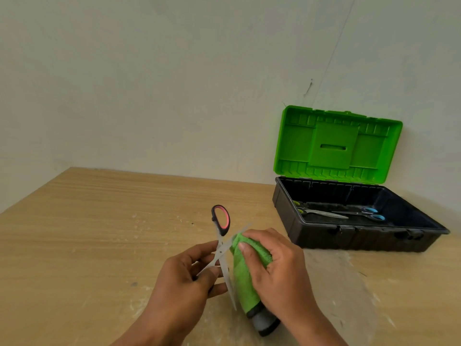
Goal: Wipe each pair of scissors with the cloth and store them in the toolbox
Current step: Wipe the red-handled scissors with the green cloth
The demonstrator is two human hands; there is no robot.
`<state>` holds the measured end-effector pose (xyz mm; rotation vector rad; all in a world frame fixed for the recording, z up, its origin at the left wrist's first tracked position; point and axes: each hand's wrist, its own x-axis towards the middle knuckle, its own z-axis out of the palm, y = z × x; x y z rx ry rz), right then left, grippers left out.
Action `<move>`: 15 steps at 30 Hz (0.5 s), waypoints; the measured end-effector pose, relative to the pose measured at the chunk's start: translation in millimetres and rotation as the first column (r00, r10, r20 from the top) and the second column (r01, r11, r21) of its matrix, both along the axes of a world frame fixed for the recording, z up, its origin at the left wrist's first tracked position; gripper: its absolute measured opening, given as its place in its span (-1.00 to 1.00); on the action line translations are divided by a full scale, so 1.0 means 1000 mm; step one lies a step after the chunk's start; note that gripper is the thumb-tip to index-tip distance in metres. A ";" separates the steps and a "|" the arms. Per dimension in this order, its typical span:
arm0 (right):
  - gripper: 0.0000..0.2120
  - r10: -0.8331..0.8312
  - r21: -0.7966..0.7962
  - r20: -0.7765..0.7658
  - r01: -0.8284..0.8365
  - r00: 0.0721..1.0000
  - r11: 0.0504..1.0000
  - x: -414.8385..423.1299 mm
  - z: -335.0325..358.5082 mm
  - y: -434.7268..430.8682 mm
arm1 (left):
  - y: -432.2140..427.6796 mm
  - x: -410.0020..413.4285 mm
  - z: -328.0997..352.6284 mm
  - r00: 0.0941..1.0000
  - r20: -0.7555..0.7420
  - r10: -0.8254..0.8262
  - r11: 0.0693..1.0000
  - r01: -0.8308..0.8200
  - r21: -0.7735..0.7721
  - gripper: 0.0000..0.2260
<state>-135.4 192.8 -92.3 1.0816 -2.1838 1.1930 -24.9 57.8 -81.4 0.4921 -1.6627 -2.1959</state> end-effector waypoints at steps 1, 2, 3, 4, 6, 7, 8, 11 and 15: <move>-0.83 -0.016 -0.021 -0.003 0.016 1.000 1.000 0.000 0.000 -0.001 | 0.002 0.000 0.000 1.000 -0.002 -0.006 1.000 0.006 -0.007 -0.66; -0.83 -0.023 -0.031 -0.010 0.022 1.000 0.999 0.002 -0.001 -0.002 | 0.003 0.001 0.000 1.000 -0.004 -0.006 1.000 0.006 -0.016 -0.66; -0.83 -0.011 -0.025 -0.022 0.010 1.000 1.000 0.004 -0.001 -0.003 | 0.003 0.001 0.000 1.000 -0.006 -0.002 1.000 0.001 -0.027 -0.65; -0.83 0.017 -0.004 -0.036 -0.017 0.999 1.000 0.007 -0.001 -0.004 | 0.003 0.002 0.000 1.000 -0.008 -0.001 0.999 0.001 -0.039 -0.64; -0.83 0.068 0.035 -0.043 -0.067 0.997 0.997 0.011 -0.001 -0.006 | 0.002 0.003 0.000 1.000 -0.008 -0.003 0.998 0.002 -0.056 -0.63; -0.83 0.066 0.033 -0.040 -0.065 0.997 0.997 0.010 -0.001 -0.006 | 0.002 0.003 0.001 1.000 -0.004 -0.003 0.998 0.003 -0.059 -0.63; -0.84 0.047 0.019 -0.038 -0.046 0.998 0.999 0.007 -0.001 -0.006 | 0.003 0.003 0.001 1.000 -0.001 -0.004 0.998 0.004 -0.060 -0.64; -0.86 -0.010 0.006 -0.059 0.011 0.998 1.000 0.003 0.000 -0.004 | 0.004 0.003 0.002 1.000 -0.008 -0.014 0.999 0.014 -0.044 -0.67; -0.86 0.117 0.088 -0.079 -0.110 0.990 0.990 0.009 0.001 -0.003 | 0.003 0.004 0.004 1.000 -0.015 -0.021 0.999 0.020 -0.047 -0.66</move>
